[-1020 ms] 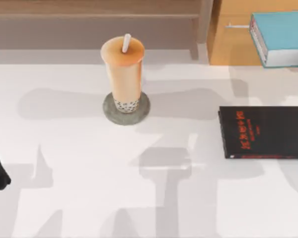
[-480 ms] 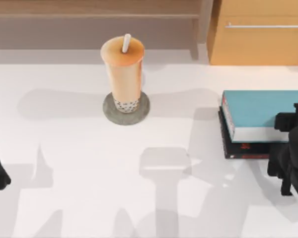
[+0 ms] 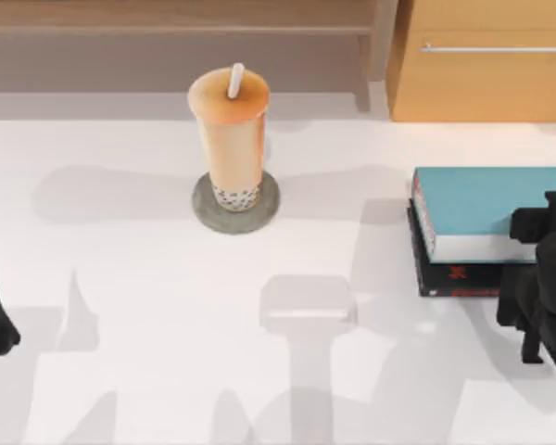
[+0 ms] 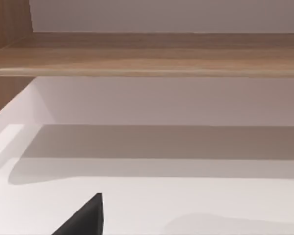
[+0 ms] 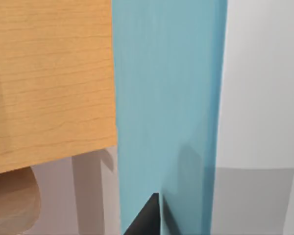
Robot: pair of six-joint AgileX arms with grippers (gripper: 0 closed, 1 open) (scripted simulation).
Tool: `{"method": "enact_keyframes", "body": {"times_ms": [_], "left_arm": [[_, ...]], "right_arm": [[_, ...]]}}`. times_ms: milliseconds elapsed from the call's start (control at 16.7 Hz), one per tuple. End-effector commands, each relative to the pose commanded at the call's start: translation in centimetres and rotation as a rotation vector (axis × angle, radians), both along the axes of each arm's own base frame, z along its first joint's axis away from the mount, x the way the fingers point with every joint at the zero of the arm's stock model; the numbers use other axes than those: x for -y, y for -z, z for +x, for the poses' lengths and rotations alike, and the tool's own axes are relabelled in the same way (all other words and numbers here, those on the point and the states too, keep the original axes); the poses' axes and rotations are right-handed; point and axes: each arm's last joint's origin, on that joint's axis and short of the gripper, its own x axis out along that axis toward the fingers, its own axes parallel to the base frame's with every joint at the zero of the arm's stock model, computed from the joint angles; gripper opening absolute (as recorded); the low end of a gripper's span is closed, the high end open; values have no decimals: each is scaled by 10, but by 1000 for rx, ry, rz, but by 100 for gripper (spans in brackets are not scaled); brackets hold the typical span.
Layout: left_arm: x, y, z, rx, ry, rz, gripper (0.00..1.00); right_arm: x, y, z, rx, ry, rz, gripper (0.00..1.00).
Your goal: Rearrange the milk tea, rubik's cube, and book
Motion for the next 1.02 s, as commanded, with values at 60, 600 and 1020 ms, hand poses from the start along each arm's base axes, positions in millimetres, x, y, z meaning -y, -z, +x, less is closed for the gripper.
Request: {"method": "enact_keyframes", "body": {"times_ms": [60, 600, 1020], "left_arm": [[0, 0, 0, 0, 0, 0, 100], [0, 0, 0, 0, 0, 0, 100], [0, 0, 0, 0, 0, 0, 100]], "right_arm": [[0, 0, 0, 0, 0, 0, 0], [0, 0, 0, 0, 0, 0, 60], [0, 0, 0, 0, 0, 0, 100]]}}
